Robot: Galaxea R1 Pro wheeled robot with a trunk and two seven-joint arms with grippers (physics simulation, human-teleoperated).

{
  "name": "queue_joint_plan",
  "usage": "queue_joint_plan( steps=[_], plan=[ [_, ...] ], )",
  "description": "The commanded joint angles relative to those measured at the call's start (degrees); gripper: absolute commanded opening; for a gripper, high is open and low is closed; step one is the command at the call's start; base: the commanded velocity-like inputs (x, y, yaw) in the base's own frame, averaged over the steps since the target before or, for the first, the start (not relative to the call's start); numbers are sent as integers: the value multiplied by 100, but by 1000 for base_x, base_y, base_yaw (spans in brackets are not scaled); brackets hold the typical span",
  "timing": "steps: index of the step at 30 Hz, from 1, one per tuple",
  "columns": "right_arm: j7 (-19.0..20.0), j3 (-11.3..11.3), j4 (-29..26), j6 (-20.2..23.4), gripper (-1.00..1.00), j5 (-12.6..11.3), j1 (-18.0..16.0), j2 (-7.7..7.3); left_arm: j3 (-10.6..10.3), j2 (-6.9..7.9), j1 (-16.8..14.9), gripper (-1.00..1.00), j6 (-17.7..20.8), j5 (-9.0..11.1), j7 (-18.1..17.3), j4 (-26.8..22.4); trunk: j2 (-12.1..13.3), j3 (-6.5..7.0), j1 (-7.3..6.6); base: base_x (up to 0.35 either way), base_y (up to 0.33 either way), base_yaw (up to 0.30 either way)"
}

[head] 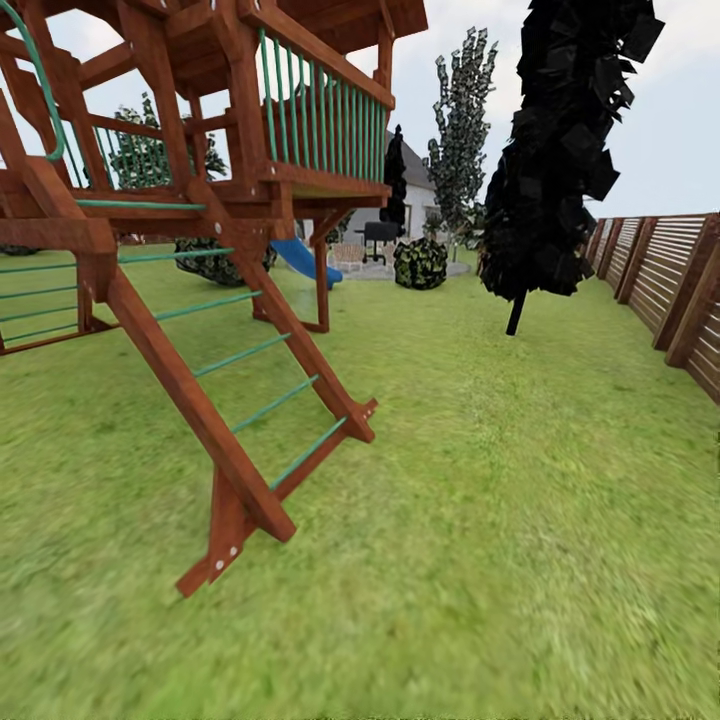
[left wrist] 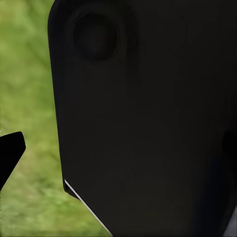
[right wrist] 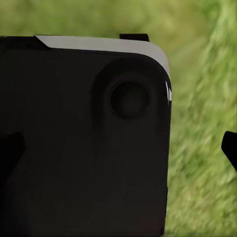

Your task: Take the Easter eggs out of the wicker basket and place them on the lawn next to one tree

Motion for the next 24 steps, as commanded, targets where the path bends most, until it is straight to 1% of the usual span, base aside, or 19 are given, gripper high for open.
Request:
queue_joint_plan(
  steps=[1,5,24],
  plan=[
    [2,-1,6,-27,100,-5,-4,-1,3,0,0,100,-3,5,-5,-4,-3,-14,0,0,0,-130],
    [2,-1,6,-35,100,-5,-4,-1,3,0,0,100,-3,4,-5,-4,-3,-33,0,0,0,-213],
    [2,-10,6,-42,100,-5,-4,-1,6,0,0,100,-3,6,-5,-4,-3,-22,0,0,0,-282]
  ],
)
